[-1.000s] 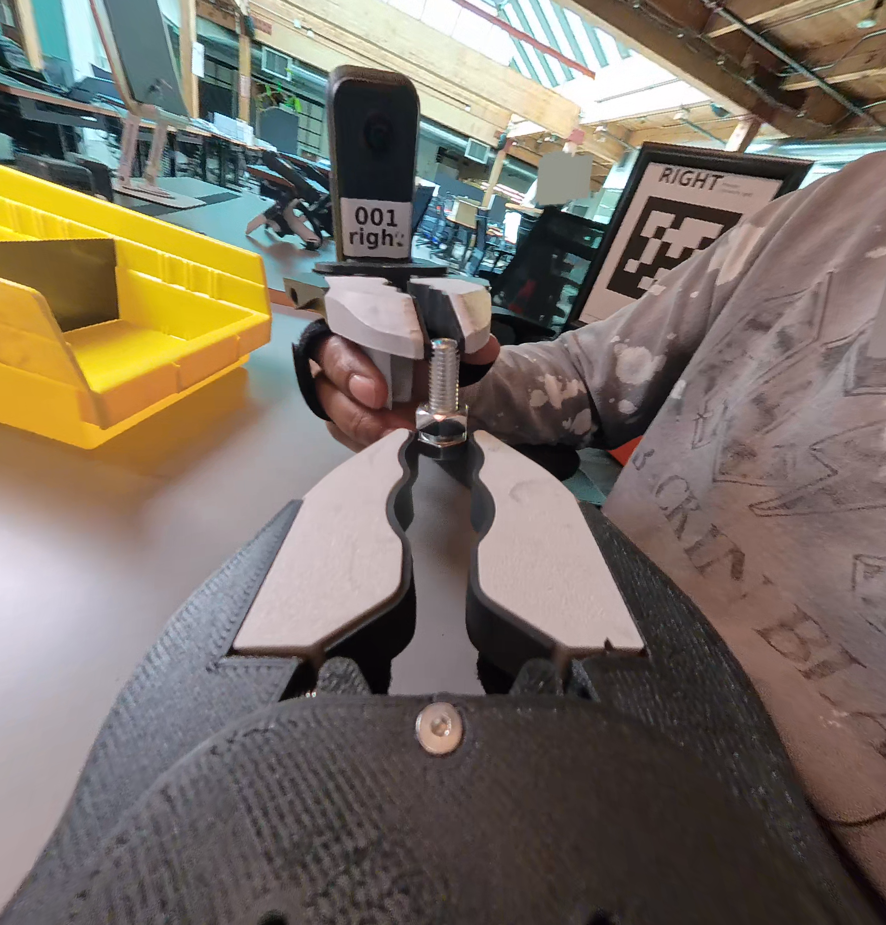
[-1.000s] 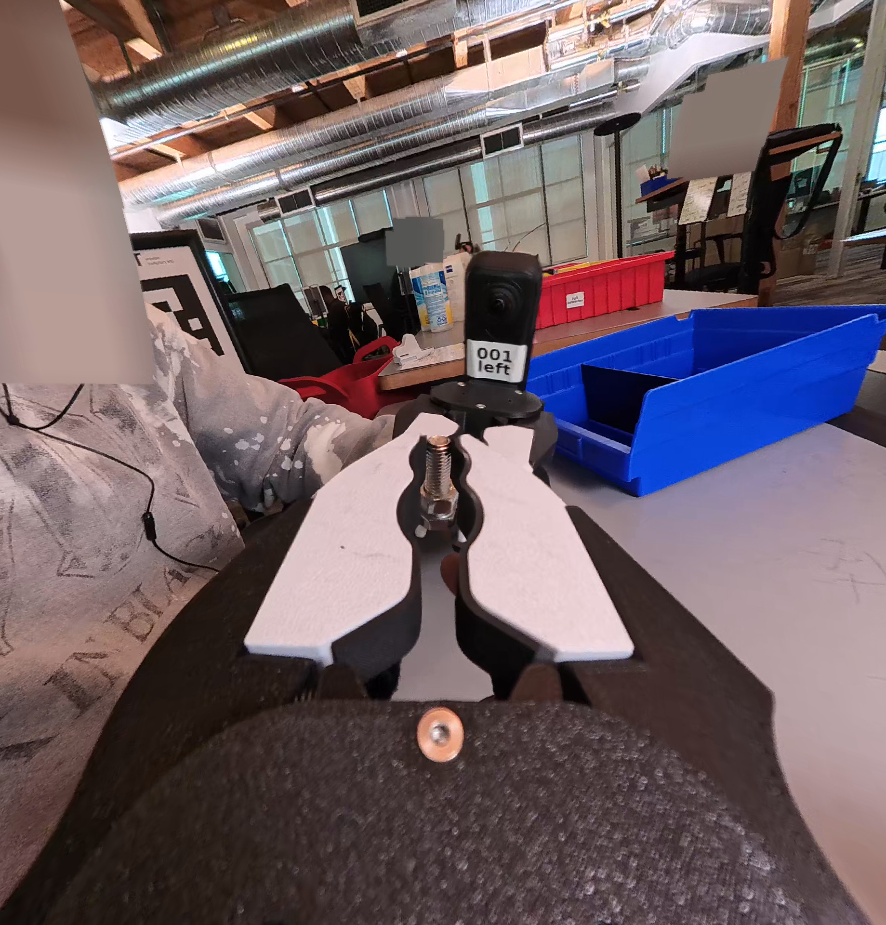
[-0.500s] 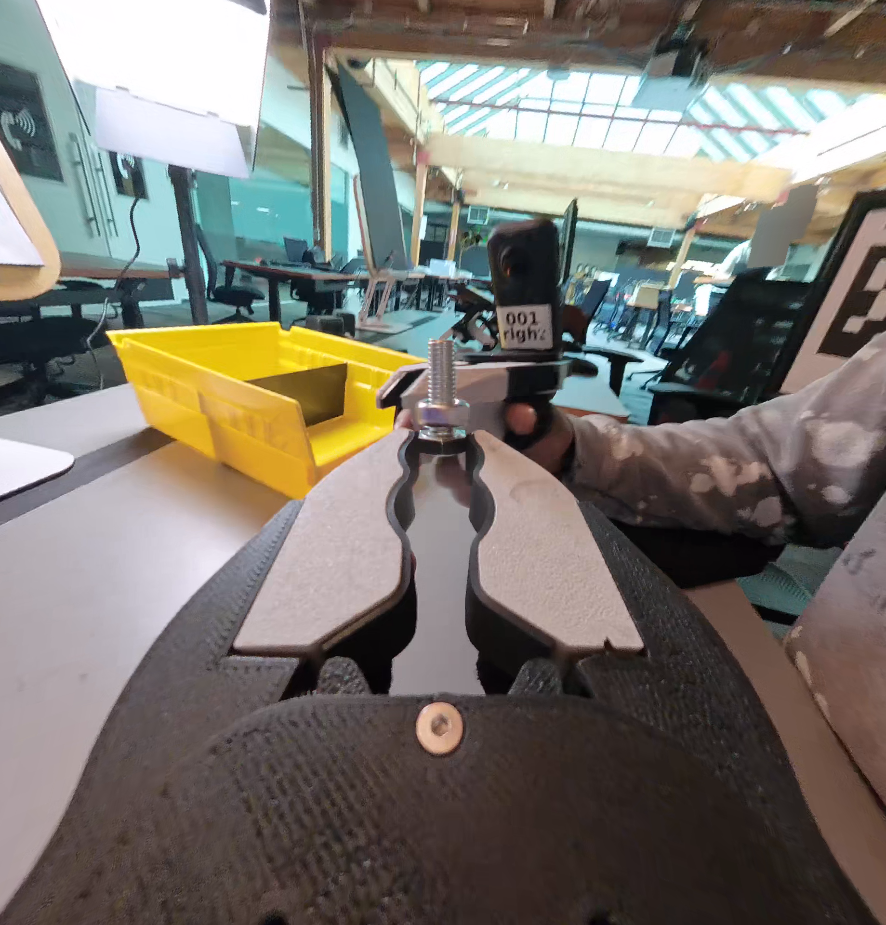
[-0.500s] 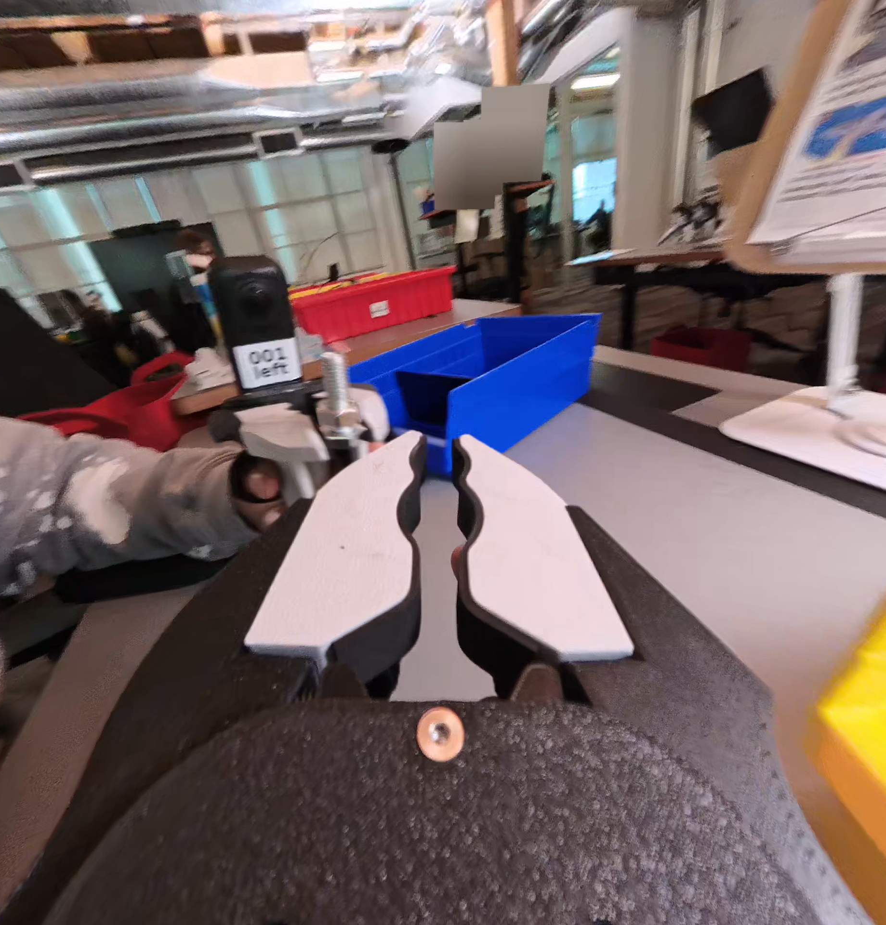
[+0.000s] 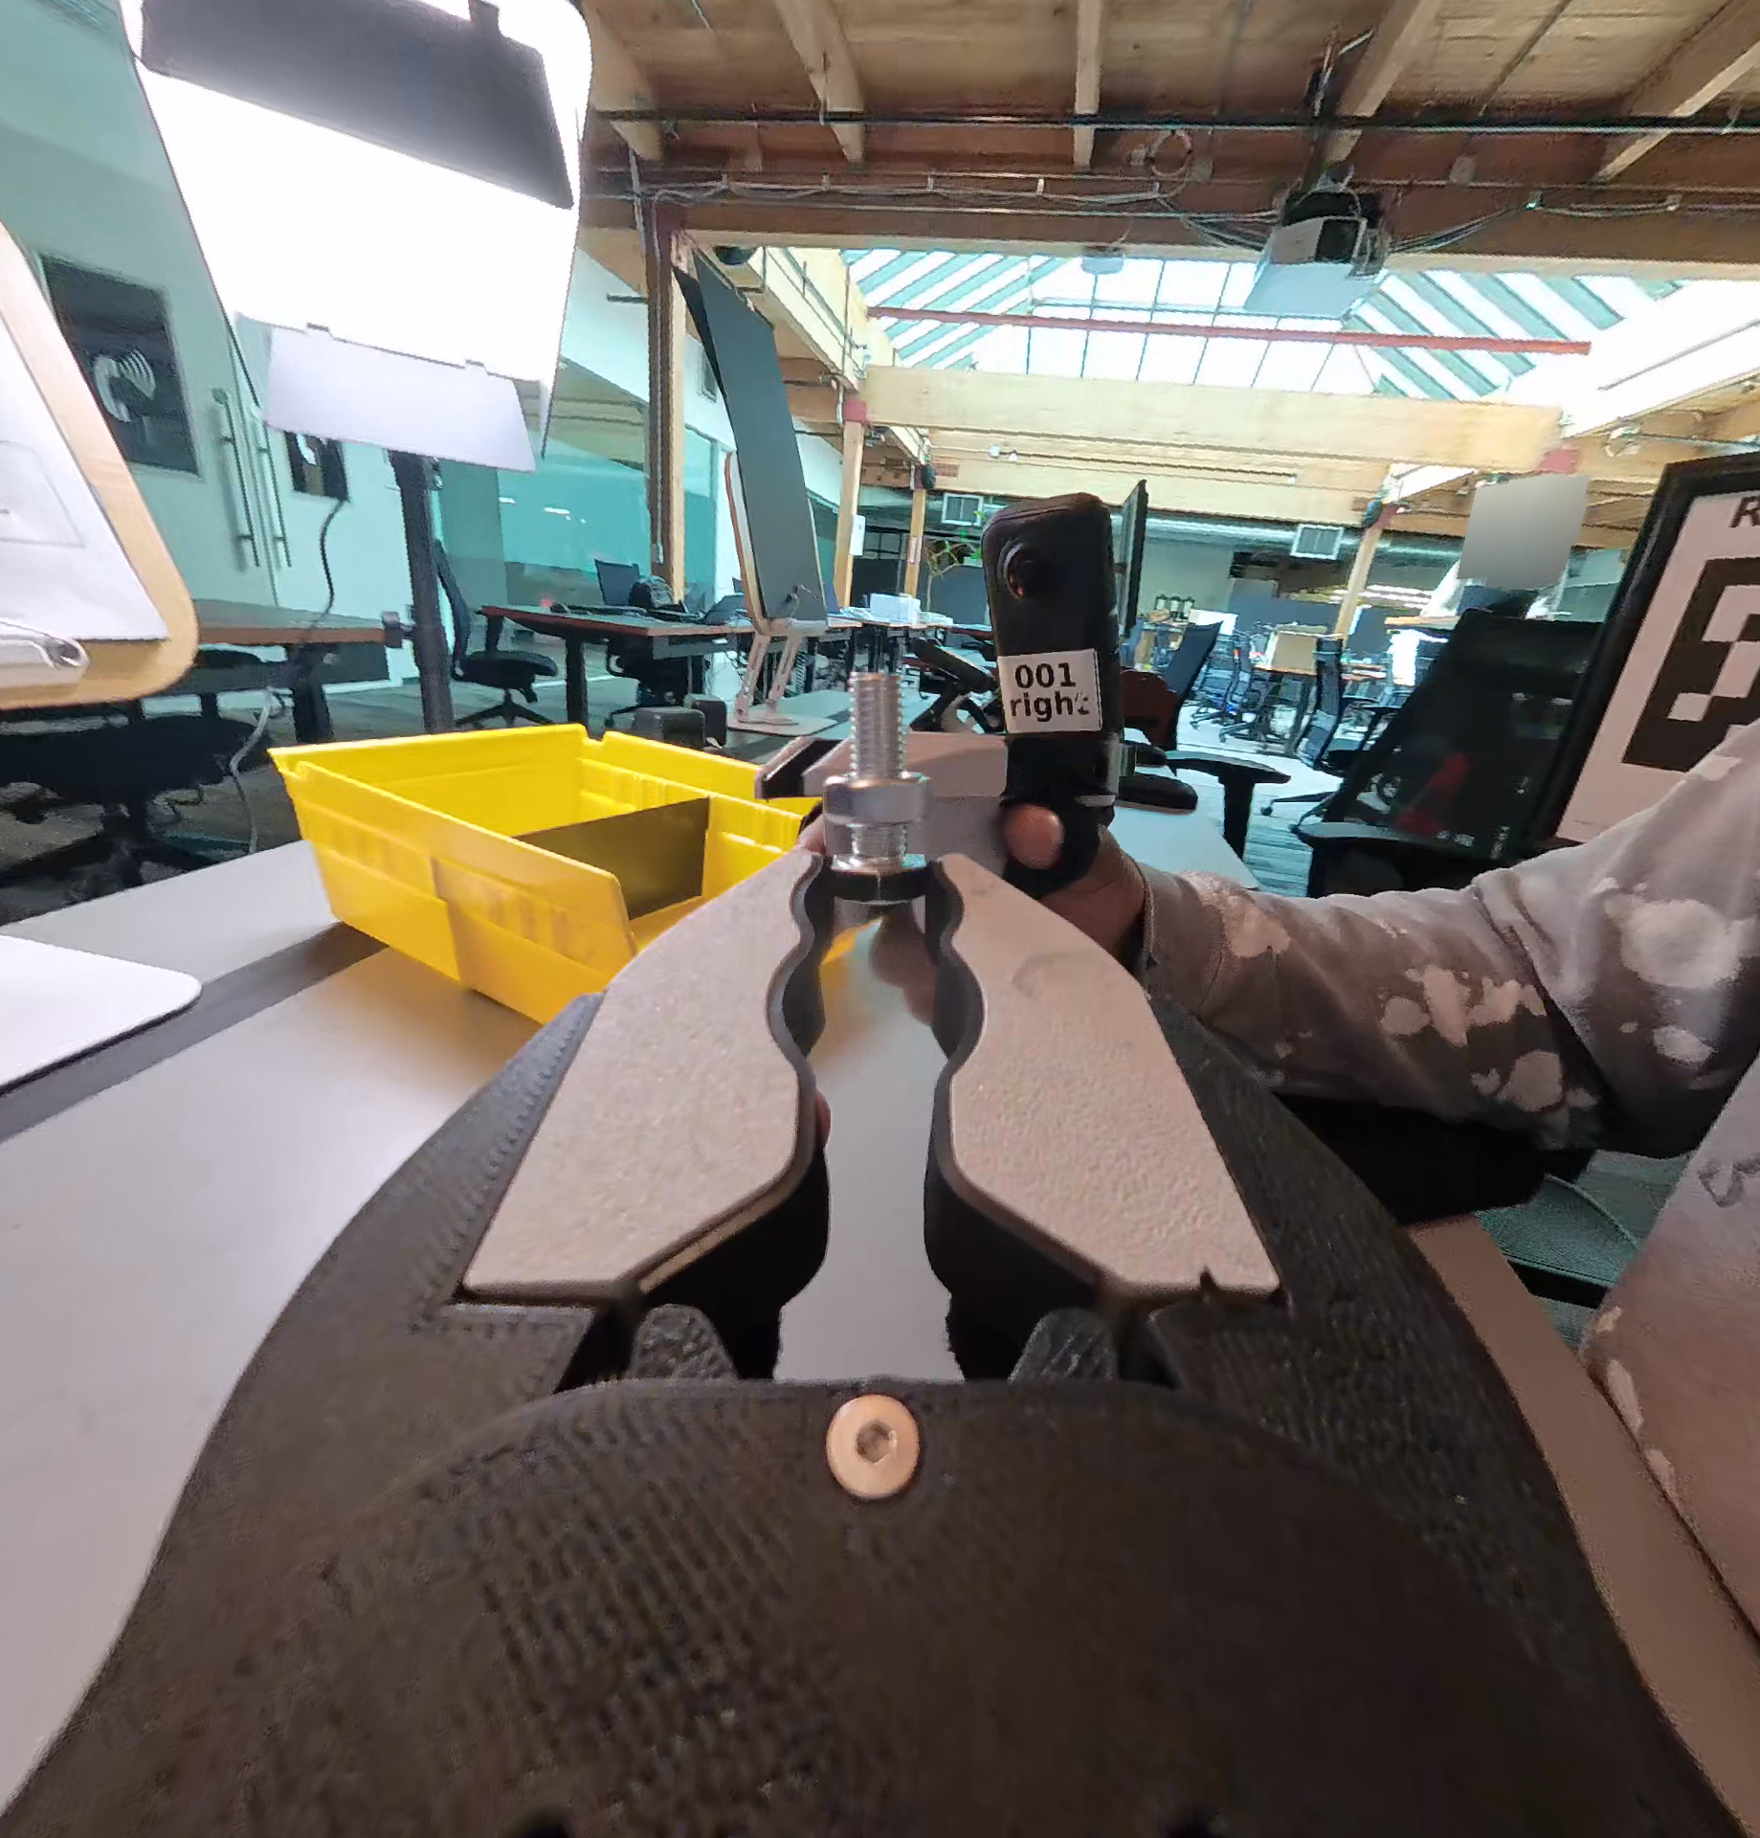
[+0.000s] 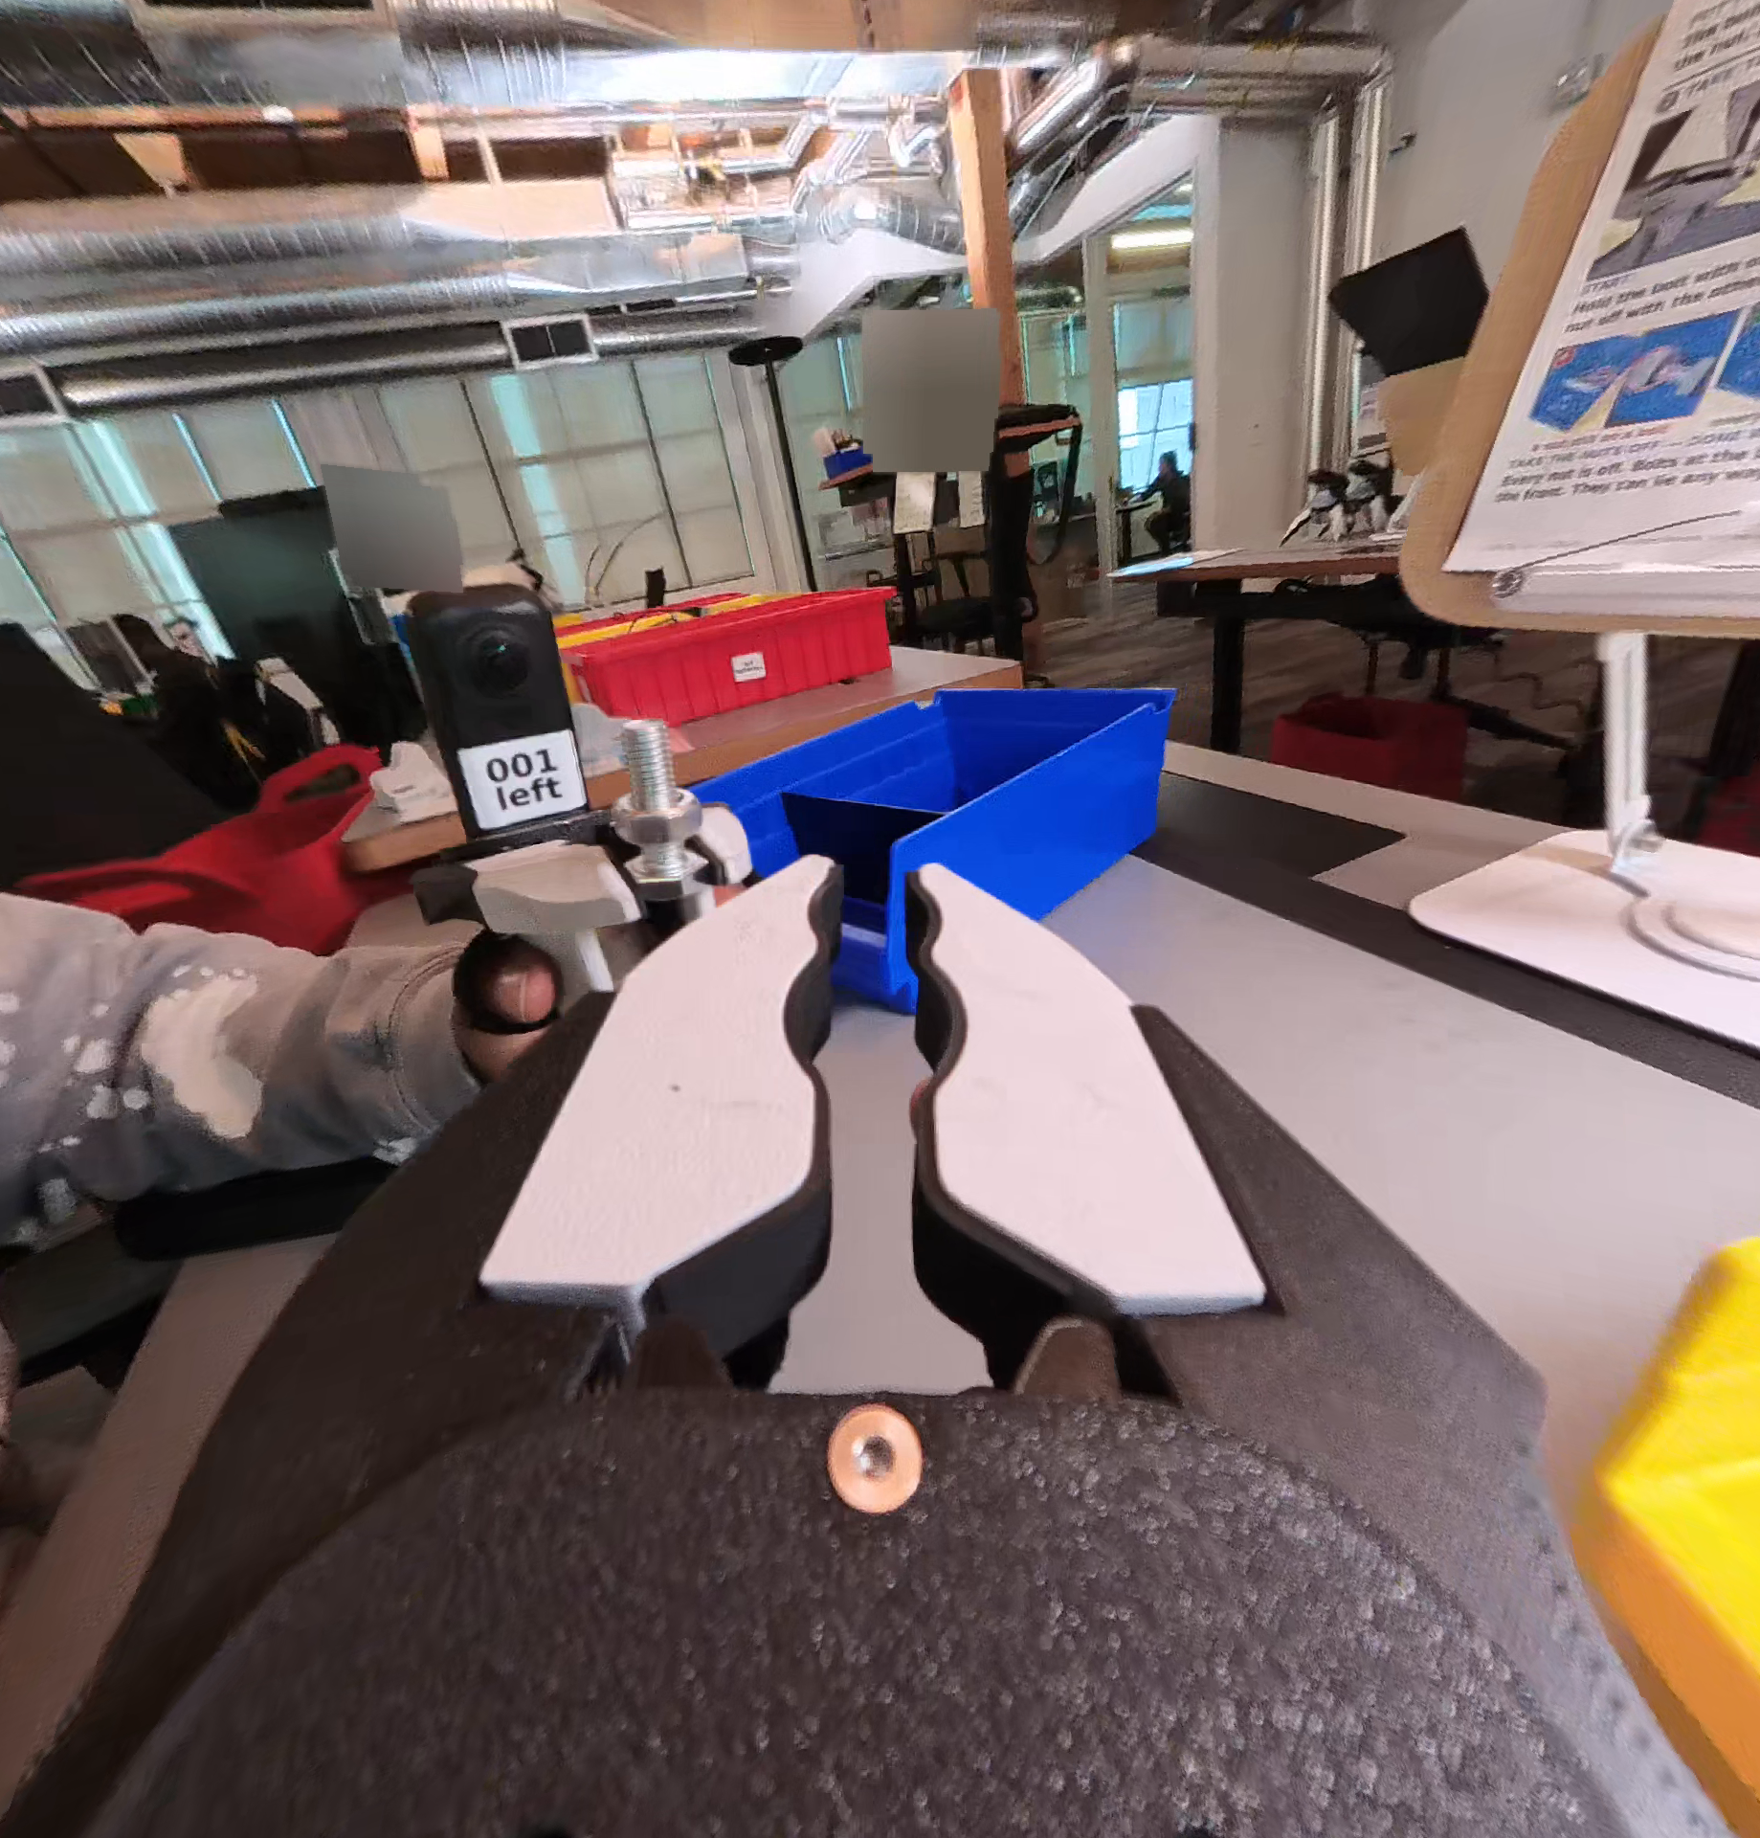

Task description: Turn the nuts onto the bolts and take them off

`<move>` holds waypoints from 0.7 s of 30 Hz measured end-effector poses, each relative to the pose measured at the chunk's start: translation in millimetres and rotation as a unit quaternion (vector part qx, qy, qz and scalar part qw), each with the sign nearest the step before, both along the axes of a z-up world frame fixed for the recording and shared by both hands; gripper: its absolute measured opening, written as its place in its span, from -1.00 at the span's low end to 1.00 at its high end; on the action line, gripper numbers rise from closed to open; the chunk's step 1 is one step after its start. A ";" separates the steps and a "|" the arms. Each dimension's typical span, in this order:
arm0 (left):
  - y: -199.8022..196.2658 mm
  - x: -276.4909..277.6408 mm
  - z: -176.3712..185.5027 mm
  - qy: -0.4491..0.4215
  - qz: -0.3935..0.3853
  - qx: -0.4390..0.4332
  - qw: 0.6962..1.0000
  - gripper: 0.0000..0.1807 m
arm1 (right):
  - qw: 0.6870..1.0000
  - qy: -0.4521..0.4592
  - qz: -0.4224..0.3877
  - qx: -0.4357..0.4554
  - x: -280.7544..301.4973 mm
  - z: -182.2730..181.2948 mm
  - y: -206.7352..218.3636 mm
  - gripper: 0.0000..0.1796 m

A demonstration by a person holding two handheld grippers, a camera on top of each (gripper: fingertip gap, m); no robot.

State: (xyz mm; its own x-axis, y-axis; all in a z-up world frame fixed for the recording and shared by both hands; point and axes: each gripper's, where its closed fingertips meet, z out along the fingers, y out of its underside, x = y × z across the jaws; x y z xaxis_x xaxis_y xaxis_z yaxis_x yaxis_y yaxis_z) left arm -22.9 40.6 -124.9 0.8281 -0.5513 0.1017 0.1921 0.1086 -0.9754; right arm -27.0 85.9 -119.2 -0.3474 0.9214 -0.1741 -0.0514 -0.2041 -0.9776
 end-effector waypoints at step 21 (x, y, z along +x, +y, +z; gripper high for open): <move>0.9 2.6 -7.3 -0.016 -0.029 -0.031 0.999 -0.80 | 0.974 -0.033 0.167 0.148 -16.5 2.8 -61.5 -0.80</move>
State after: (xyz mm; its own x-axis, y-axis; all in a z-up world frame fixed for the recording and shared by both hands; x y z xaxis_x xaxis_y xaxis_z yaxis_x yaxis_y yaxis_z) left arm -20.3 41.5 -132.2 0.7909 -0.5898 0.1630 0.2281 0.0370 -0.9729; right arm -43.5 24.4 -116.3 -0.6341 0.7717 0.0498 0.0342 0.0924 -0.9951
